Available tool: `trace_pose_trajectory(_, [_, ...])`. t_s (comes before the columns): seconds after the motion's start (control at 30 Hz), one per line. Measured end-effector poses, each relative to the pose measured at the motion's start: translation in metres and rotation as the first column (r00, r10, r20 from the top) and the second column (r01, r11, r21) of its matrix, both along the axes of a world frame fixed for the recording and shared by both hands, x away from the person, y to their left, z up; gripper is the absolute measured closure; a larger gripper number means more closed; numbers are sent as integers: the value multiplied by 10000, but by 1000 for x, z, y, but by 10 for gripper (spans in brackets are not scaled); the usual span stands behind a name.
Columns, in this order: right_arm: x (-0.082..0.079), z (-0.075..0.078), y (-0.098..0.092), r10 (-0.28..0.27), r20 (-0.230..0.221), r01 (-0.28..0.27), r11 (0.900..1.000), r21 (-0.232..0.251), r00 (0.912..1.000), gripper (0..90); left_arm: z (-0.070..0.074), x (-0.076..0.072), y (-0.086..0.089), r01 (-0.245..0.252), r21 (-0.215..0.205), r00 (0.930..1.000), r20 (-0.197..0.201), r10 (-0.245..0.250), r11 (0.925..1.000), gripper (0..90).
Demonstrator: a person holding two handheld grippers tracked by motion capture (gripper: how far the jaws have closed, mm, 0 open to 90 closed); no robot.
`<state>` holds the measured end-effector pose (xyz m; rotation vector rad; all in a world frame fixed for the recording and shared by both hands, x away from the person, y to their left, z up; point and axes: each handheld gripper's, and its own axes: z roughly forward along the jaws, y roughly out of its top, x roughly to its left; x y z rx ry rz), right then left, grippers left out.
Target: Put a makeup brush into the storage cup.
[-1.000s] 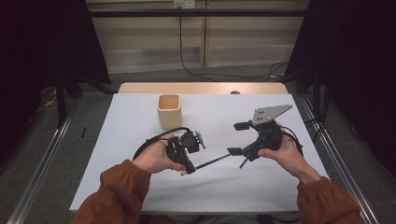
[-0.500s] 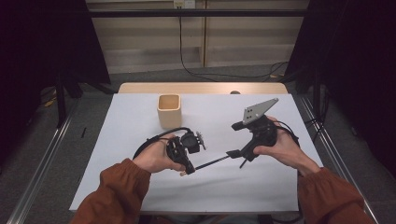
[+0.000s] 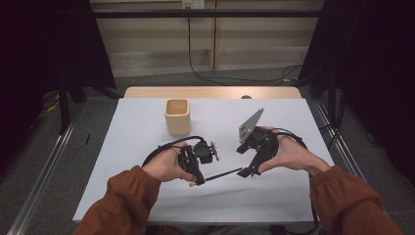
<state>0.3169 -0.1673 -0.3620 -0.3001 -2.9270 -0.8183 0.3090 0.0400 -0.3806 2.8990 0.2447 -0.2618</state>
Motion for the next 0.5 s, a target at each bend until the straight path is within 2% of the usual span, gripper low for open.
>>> trace_pose_trajectory(0.07, [-1,-4,3,342,-94,-344,9992,-225,9994,266,-1,-2,-1,-167,-105,9999,-41,167,9998,842])
trace_pose_trajectory(0.13, [-2,-6,6,474,-171,-482,9978,-460,9987,283,-1,-1,-1,91,67,10000,-13,-91,9999,842])
trace_pose_trajectory(0.2, [-2,-8,8,561,-281,-577,9964,-615,9980,285,-1,-5,-4,120,103,9999,86,-121,9999,842])
trace_pose_trajectory(0.23, [-2,-8,9,597,-368,-624,9951,-772,9975,288,-2,-8,-5,-151,-36,9999,44,151,9999,842])
trace_pose_trajectory(0.27, [-2,-9,9,570,-448,-608,9944,-869,9974,291,-2,-8,-6,86,120,9999,83,-87,9999,842])
trace_pose_trajectory(0.33, [-2,-10,10,548,-600,-611,9920,-1101,9967,312,-4,-9,-7,216,183,9997,54,-217,9996,842])
trace_pose_trajectory(0.43, [-4,-13,13,608,-615,-701,9840,-1639,9963,336,-7,-7,-8,200,272,9998,35,-201,9994,842])
trace_pose_trajectory(0.5, [-4,-14,15,758,-700,-863,9829,-1626,9947,379,-8,-5,-9,185,334,9998,-27,-185,9993,842])
